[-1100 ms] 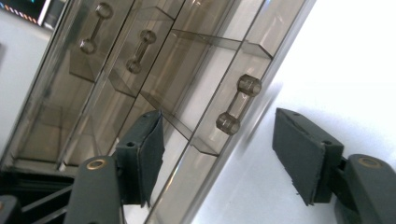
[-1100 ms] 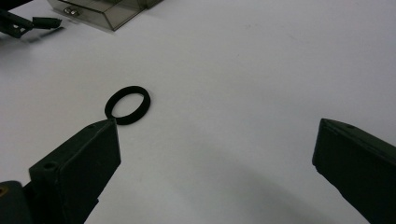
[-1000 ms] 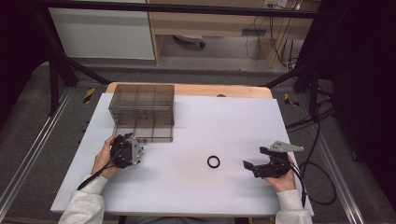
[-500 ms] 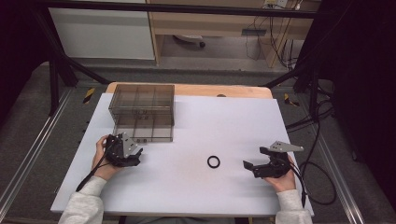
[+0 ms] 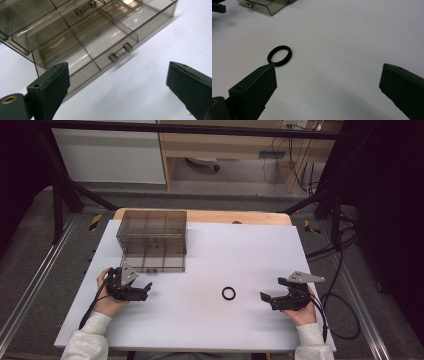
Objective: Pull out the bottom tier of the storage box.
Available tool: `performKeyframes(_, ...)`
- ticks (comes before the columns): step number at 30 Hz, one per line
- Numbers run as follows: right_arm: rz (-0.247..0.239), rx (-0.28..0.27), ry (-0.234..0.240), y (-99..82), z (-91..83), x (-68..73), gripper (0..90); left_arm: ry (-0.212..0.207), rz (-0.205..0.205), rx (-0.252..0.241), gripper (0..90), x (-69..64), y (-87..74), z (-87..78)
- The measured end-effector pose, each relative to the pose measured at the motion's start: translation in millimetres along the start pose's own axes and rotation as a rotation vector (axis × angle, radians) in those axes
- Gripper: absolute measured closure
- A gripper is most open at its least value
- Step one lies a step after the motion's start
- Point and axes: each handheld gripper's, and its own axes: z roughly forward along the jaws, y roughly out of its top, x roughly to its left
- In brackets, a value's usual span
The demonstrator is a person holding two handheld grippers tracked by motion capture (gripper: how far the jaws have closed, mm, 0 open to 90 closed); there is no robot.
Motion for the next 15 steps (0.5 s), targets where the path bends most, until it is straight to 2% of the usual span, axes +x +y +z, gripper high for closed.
performKeyframes(7, 0.001, 0.003, -0.002, -0.2, 0.5, 0.0, 1.8, -0.044, -0.063, -0.024, 4.4, 3.6, -5.1, -7.1)
performKeyframes(15, 0.001, 0.008, -0.007, -0.2, 0.7, -0.1, 1.7, -0.062, -0.092, -0.023, 4.5, 4.6, -12.4, -14.0)
